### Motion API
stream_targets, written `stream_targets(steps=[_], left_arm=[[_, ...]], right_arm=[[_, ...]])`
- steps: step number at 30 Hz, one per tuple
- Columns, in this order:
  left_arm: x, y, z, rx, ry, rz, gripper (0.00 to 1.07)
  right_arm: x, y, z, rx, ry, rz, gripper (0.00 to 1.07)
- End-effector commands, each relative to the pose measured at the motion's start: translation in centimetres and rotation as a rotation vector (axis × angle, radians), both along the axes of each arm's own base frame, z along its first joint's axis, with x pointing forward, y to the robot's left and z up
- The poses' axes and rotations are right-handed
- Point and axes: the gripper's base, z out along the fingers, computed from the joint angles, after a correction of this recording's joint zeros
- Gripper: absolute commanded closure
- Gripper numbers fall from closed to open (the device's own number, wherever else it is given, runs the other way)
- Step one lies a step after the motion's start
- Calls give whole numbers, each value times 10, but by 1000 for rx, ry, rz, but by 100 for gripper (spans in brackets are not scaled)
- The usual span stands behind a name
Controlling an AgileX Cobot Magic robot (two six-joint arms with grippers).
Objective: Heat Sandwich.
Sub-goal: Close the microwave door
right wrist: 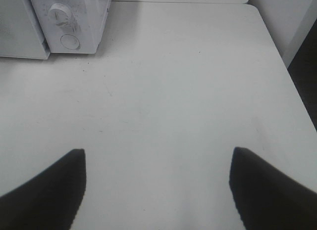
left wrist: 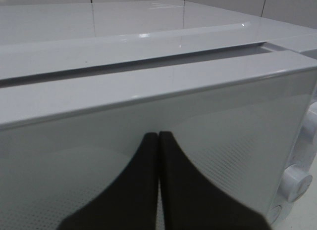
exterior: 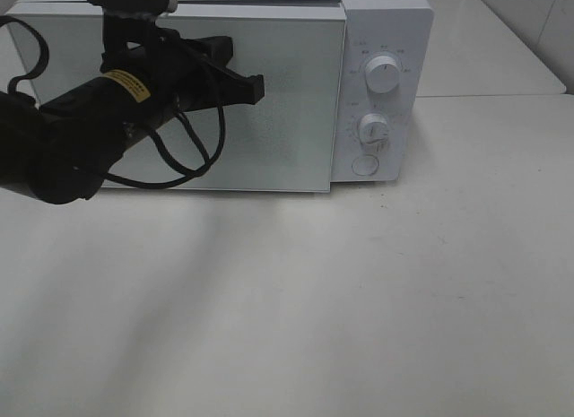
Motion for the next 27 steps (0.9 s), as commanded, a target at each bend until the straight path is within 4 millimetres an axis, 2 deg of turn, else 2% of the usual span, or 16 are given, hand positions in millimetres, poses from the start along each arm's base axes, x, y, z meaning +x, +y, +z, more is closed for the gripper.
stream_targets(steps=[1, 13, 27], left_arm=[[13, 1, 3, -46, 6, 59, 106], [40, -16, 1, -73, 11, 71, 106], [38, -18, -1, -41, 31, 44, 106]], right_arm=[[-4, 0, 0, -2, -37, -7, 31], [-4, 0, 0, -2, -37, -7, 31], [-4, 0, 0, -2, -37, -7, 31]])
